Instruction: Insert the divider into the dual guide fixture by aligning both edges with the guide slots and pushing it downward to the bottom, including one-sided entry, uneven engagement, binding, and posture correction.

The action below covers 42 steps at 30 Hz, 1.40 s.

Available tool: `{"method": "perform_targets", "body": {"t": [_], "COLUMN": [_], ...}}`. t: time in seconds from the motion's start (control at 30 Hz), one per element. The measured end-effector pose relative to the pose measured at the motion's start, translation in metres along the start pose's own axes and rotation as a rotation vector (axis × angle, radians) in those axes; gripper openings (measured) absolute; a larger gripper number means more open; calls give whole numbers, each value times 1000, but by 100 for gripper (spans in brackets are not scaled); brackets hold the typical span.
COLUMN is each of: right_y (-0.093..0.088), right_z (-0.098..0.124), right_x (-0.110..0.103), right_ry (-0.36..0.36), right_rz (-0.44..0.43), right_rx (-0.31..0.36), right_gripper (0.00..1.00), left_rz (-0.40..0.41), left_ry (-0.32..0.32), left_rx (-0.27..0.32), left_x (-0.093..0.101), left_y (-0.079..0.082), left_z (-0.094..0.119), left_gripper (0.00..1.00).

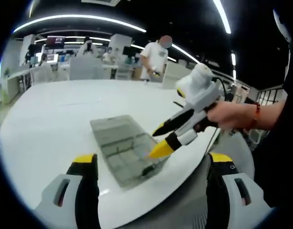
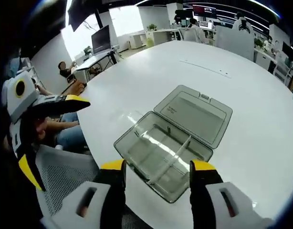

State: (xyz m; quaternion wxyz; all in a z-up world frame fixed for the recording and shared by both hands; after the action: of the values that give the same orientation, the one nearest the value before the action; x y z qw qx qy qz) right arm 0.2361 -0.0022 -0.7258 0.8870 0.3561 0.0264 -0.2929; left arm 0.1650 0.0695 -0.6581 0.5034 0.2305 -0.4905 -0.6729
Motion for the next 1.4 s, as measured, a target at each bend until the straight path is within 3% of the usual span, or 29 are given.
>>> {"method": "perform_targets", "body": {"t": [0.13,0.53,0.87,1.07,1.3,1.4], "right_y": [1,10,8,-1,-4,-5], "right_z": [5,12,14,18,21,22], "right_x": [3,-3,-5,3,1,-3], "right_ry": [-21,29,61,43,64,84], "right_rz": [4,20,38,31,28,17], "right_rx": [20,120,121,105,114,113], "right_gripper": [58,65,72,86,85,85], "left_rz": [12,19,16,16,5,0], "left_ry": [18,98,156,177,191,225], "left_rx": [4,-26,-76,-99,-120,-150], "left_x": [-2,-14,-28,-34,-40,-52], "left_y": [-2,-13,-24,-29,-30,-34], "left_z": [1,4,-2,-6,-7,-7], "left_gripper": [93,92,91,91,91,90]}}
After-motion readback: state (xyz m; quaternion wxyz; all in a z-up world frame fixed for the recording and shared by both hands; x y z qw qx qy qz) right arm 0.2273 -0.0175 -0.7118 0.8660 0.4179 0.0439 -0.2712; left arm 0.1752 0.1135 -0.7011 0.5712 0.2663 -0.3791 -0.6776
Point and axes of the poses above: the point that each gripper's makers call its tool centre point, and the gripper's own axes: z roughly backward along the fingers, x roughly to its right, y roughly out of its top, the point moved 1 cm from there along z, roughly backward along the fingers, and after that the axes turned 8 degrees about y, right-handed, at the moved point
